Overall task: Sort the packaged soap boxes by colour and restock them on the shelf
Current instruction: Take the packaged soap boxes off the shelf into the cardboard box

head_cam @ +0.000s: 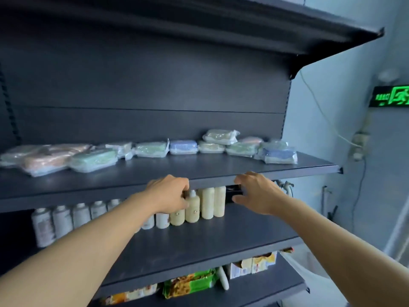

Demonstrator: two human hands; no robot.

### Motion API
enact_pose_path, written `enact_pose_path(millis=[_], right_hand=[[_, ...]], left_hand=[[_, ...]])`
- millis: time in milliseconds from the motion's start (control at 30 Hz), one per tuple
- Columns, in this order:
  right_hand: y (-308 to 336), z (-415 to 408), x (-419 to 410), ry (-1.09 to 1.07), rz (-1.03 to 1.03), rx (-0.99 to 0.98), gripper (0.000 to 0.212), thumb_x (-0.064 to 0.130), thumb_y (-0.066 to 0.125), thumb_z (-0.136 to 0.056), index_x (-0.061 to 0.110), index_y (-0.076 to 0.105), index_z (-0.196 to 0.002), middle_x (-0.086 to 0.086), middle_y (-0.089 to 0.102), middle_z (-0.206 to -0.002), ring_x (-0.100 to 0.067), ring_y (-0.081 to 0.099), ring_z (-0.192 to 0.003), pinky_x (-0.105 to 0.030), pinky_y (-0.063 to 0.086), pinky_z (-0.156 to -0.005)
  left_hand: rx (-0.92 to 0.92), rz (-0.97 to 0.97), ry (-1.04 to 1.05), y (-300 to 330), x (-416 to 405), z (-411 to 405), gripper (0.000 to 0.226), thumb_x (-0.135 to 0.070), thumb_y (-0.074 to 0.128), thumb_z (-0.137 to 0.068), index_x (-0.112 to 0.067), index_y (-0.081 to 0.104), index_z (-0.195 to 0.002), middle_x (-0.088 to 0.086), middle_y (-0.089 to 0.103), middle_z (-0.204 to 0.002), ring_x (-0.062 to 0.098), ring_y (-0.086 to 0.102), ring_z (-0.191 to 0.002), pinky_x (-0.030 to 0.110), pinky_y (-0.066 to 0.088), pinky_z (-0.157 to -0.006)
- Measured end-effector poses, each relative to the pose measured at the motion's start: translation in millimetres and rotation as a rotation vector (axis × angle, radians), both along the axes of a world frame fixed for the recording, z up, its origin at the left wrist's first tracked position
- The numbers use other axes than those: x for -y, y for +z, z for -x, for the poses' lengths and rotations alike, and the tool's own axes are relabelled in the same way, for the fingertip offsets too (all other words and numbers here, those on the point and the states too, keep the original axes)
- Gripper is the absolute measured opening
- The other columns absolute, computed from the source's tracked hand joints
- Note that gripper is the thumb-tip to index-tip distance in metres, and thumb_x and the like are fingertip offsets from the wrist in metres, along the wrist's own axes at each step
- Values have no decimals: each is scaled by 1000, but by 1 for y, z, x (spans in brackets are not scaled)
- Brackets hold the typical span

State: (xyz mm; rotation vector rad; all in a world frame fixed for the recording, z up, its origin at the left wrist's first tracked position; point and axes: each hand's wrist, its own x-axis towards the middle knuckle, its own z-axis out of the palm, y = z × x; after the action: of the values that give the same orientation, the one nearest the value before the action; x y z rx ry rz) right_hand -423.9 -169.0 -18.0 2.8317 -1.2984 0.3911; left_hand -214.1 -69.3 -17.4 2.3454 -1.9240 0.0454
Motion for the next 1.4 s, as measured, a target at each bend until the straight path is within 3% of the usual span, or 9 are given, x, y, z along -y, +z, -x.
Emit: enact_pose_path(millis=[133, 367, 600, 733, 867, 1000, 1100, 1300, 1400], right_hand=[[30, 33, 60, -56, 48, 22, 52, 41, 58, -88, 17, 47, -133, -7, 48, -128, -28, 49, -117, -40, 45, -94], [55, 80, 192, -85, 53, 22, 54, 38, 60, -88, 17, 44, -135, -10, 44, -135, -29, 47, -120, -38, 43, -96], [50, 97, 311, -57, -32, -70, 83, 52, 61, -83, 23, 19, -148, -10, 31, -144, -32, 33, -132, -42, 37, -104], [34, 95, 352, -6, -108, -134, 93, 62, 63, -76, 27, 16, -149, -5, 28, -146, -29, 27, -135, -44, 33, -109], [21, 100, 371, 45, -159, -163, 102, 61, 69, -71, 31, 10, -149, -1, 24, -148, -26, 19, -138, -43, 31, -110], [16, 102, 379, 92, -132, -151, 104, 61, 69, -70, 32, 8, -149, 0, 27, -144, -24, 26, -135, -40, 34, -108], [15, 102, 377, 118, -103, -149, 101, 63, 68, -69, 33, 11, -147, 0, 30, -139, -22, 30, -132, -38, 37, -105], [20, 106, 368, 126, -105, -107, 96, 60, 72, -64, 34, 24, -142, 2, 39, -131, -20, 39, -122, -34, 41, -98], [20, 109, 362, 131, -120, -101, 97, 57, 73, -64, 33, 23, -143, 1, 38, -133, -20, 40, -122, -33, 40, -98]], left_hand=[[28, 54, -16, 30, 56, 20, 42, -43, 58, -87, -31, 47, -126, -6, 54, -120, 19, 52, -112, 35, 43, -87], [30, 117, -23, 50, 179, 64, 45, -41, 57, -90, -28, 44, -131, -5, 50, -131, 18, 49, -117, 35, 43, -91], [200, 167, 18, 41, 309, 93, 49, -36, 59, -88, -22, 43, -132, -1, 47, -131, 23, 45, -120, 35, 37, -91], [272, 153, 21, 37, 364, 98, 47, -17, 61, -85, -17, 43, -128, 1, 48, -125, 23, 49, -117, 35, 39, -91], [310, 68, 25, 36, 406, 90, 64, -1, 58, -79, -16, 35, -136, 1, 44, -130, 23, 49, -119, 33, 42, -87], [281, -79, 10, 28, 436, 83, 79, -10, 57, -81, -11, 16, -149, 3, 28, -151, 23, 33, -137, 36, 36, -106], [287, -132, 5, 21, 445, 81, 92, -11, 58, -77, -12, 5, -152, 7, 23, -153, 25, 26, -140, 38, 28, -112], [370, -135, -58, 31, 423, 88, 90, -36, 72, -70, -14, 24, -143, 9, 37, -127, 25, 34, -116, 32, 37, -90], [338, -134, -42, 35, 400, 87, 86, -60, 71, -65, -13, 40, -129, 7, 37, -122, 25, 35, -117, 35, 40, -91]])
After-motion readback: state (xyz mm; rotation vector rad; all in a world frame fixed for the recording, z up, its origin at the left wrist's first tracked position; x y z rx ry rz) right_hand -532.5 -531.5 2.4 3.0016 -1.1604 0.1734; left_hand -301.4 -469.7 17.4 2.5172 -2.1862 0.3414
